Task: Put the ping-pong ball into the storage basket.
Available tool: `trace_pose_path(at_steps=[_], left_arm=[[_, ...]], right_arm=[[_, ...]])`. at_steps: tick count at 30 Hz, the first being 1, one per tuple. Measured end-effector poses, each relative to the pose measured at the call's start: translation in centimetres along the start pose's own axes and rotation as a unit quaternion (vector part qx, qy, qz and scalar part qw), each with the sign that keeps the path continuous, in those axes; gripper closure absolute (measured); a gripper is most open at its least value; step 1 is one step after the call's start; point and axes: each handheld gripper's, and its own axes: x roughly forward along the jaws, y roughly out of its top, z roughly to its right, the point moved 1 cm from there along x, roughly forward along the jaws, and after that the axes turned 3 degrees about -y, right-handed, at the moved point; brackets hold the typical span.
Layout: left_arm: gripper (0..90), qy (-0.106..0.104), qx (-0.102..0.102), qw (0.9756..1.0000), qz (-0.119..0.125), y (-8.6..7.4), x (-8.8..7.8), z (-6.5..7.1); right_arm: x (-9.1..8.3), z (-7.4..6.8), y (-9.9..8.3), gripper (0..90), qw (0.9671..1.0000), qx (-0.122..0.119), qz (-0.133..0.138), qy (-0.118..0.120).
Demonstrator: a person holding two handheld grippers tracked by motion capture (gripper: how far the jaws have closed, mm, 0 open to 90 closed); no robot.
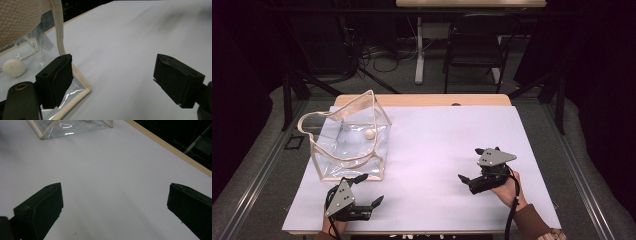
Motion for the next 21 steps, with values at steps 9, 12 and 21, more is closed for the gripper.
trace_pose_path(at_steps=[9,12,21], left_arm=[[16.2,-0.002,0.0,1.0,-0.001,0.0,0.1,0.0],[16.2,-0.001,-0.001,1.0,-0.001,0.0,0.1,0.0],[16.2,-0.001,0.0,1.0,-0.003,0.0,0.1,0.0]], right_arm=[[0.0,-0.5,-1.9,0.0,1.0,0.002,-0.006,0.002],[0.0,-0.8,-2.6,0.0,1.0,0.0,-0.006,0.003],[-0.2,-1.4,-4.0,0.0,1.0,-0.003,-0.003,0.0]])
